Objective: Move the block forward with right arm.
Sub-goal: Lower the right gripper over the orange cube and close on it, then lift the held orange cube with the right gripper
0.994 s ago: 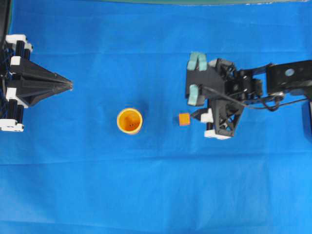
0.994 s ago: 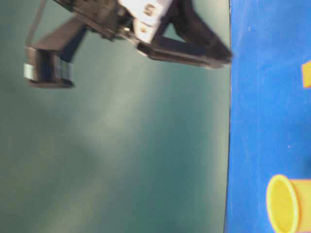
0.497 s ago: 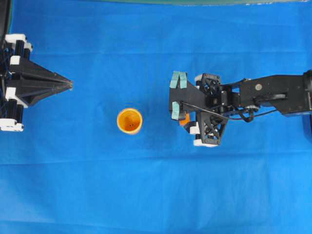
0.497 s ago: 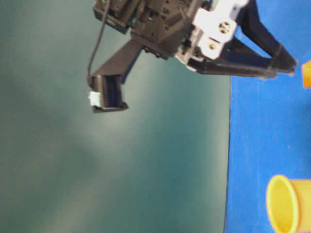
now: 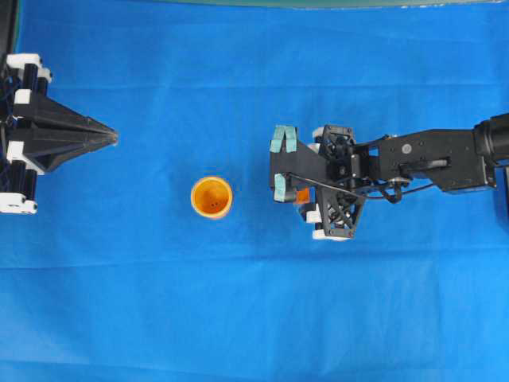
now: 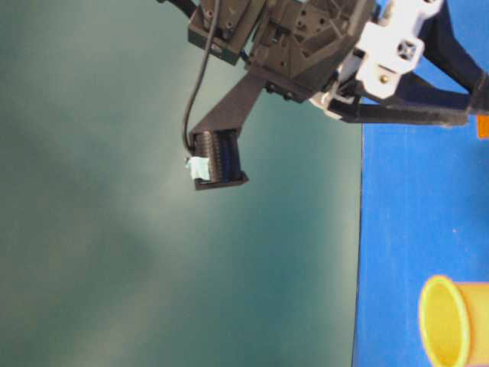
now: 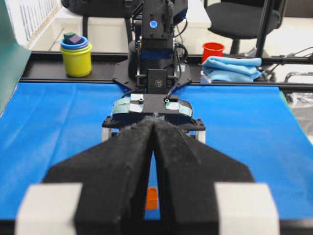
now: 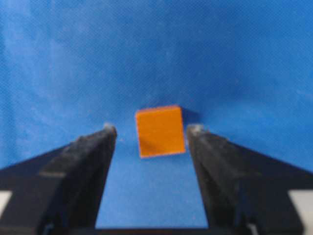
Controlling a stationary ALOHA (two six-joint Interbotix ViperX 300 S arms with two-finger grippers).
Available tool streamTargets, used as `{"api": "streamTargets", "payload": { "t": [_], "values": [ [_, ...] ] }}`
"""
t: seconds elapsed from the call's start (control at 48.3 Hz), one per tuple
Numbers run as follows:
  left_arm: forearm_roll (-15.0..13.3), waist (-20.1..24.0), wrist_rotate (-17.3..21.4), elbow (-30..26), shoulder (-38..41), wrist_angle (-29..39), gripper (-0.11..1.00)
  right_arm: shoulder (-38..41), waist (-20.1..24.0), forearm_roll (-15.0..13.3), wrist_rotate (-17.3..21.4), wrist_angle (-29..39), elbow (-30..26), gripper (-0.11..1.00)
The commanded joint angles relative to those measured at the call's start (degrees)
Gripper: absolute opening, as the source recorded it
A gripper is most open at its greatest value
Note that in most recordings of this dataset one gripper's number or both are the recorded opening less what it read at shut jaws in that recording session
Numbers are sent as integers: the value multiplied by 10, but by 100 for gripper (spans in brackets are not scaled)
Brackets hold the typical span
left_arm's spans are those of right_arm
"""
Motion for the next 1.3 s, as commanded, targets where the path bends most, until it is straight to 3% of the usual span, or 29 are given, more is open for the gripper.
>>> {"api": "streamTargets", "payload": {
  "t": [0.0, 0.6, 0.869, 0.994, 1.283],
  "values": [
    [1, 1, 0, -18, 3, -4, 0, -4, -1, -3, 0, -9, -14, 64],
    [1, 1, 0, -18, 2, -3, 0, 32, -4, -8, 1, -33, -11, 62],
    [1, 1, 0, -18, 1, 0, 0, 26, -4, -5, 3, -24, -17, 48],
    [1, 1, 0, -18, 2, 1, 0, 11, -4, -5, 3, -9, -22, 41],
    [1, 0, 0, -18, 2, 1, 0, -66, 1, -4, 4, 72, -33, 41]
  ]
}}
